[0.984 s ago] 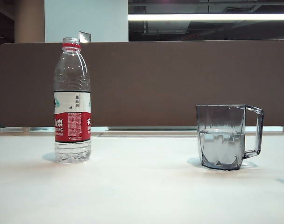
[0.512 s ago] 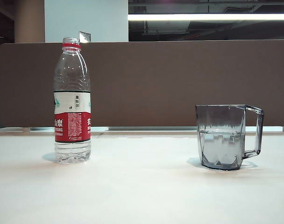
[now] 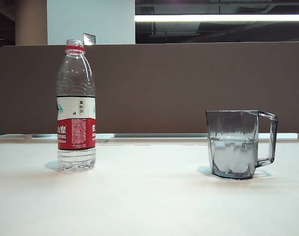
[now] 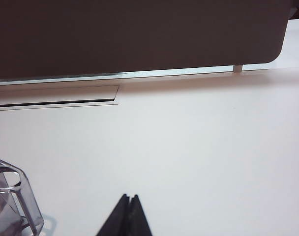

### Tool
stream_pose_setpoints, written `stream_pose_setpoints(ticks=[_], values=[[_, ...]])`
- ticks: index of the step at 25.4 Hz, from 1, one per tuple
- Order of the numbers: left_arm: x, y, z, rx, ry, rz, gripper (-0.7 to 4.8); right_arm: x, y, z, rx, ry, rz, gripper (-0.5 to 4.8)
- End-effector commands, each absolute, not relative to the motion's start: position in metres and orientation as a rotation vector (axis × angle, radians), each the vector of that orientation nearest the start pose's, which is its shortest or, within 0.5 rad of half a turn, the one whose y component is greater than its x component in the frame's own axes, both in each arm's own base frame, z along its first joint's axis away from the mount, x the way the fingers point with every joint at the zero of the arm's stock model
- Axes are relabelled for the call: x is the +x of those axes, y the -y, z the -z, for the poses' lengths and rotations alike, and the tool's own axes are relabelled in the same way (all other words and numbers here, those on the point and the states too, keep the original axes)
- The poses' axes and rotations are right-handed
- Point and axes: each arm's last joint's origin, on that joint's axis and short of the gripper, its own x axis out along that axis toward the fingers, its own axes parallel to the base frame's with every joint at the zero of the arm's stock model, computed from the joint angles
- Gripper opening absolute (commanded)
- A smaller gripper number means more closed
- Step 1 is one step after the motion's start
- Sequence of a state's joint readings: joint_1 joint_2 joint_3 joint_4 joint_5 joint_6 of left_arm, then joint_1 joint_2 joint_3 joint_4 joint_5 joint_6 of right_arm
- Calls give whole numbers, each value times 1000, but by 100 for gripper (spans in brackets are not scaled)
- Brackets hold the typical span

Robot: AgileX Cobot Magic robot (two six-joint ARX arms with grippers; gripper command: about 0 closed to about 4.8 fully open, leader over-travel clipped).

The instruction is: Pick up the mineral water bottle with the left hand on the table and pour water into the mug until it's half full.

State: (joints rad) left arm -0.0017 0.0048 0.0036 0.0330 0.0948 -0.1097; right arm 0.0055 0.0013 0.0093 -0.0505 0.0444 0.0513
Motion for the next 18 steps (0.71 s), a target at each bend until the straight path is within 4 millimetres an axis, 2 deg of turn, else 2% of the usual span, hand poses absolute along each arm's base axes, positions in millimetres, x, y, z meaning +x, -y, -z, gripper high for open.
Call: stream_pose_setpoints(ticks=[1, 8, 18], values=[[97, 3, -171, -110, 45, 101, -5, 97, 3, -164, 48, -21, 57, 2], [97, 3, -171, -110, 45, 101, -5, 97, 3, -164, 48, -24, 70, 2], [97, 3, -171, -110, 45, 101, -5, 96, 3, -154, 46, -126, 71, 2]])
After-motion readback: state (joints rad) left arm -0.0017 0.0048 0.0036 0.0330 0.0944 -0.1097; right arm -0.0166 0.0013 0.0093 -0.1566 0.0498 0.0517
